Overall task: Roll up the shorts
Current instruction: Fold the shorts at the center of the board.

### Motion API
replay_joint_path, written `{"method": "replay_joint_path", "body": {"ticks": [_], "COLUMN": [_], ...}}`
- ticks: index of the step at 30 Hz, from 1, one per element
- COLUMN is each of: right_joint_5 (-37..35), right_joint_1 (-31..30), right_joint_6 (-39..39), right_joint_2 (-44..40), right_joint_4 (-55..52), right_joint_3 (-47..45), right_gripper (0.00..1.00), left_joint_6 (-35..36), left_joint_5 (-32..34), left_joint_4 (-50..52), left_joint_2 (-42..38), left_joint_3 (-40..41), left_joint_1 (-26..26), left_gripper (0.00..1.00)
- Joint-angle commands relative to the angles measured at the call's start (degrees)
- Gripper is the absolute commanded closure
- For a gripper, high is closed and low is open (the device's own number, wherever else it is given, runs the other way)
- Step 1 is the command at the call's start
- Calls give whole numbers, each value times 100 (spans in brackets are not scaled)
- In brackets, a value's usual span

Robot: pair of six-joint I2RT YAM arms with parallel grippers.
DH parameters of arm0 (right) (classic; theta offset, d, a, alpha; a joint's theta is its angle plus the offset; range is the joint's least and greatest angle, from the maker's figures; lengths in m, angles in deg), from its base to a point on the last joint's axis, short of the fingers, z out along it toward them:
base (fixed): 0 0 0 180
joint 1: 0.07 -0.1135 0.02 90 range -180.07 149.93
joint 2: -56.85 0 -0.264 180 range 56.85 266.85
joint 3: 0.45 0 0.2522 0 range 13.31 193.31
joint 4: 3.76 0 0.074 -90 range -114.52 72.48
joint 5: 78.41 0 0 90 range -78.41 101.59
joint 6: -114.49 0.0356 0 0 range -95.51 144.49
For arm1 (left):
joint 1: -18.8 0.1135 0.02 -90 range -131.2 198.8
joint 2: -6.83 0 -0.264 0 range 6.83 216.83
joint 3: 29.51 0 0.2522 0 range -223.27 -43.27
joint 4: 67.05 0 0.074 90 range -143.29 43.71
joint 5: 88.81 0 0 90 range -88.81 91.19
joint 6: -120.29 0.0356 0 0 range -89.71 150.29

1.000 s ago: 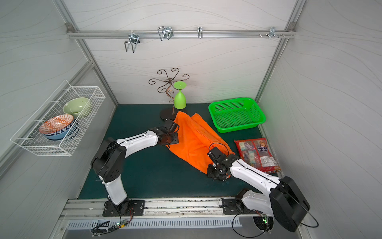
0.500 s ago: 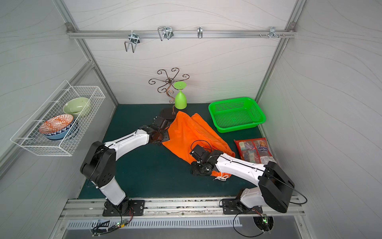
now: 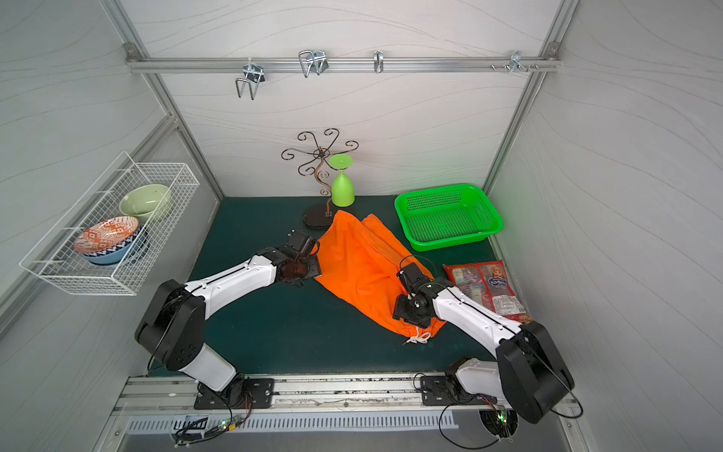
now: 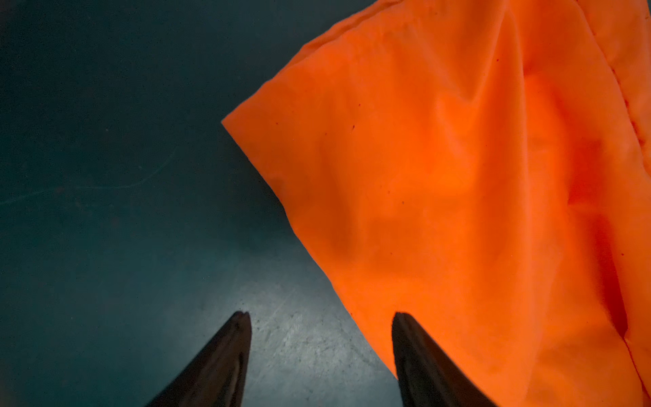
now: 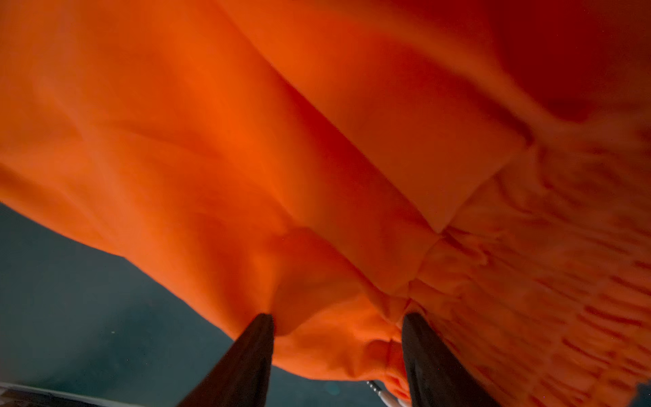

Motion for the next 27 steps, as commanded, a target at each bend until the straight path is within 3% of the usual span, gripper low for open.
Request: {"method": "replay_joint_path", "body": {"ticks": [1,6,13,22,27], "right_joint_5": [405,473,847,1076,1083], "right_joint_1": [-593,-1149,-1571,-1759,-1821], "right_joint_6": [213,285,134,-278,-624], "right_joint_2": [586,1650,2715,3440,2996], "right_joint_4": [684,1174,1443,1237,939], "right_joint_3": [57,614,1720,2800,3024], "right_gripper": [39,41,43,44,42], "left_joint_6": [-232,-510,-560,-517,-295], "left_joint_5": [-32,92,384,711,674], "left_joint_4": [-179,150,390,644,841], "left_joint_2": [124,182,-367,-1045,-1099], "left_joint_3": [37,15,243,439,380], "left_joint_1": [39,231,487,696,695], "left_gripper": [32,33,34,34,34]}}
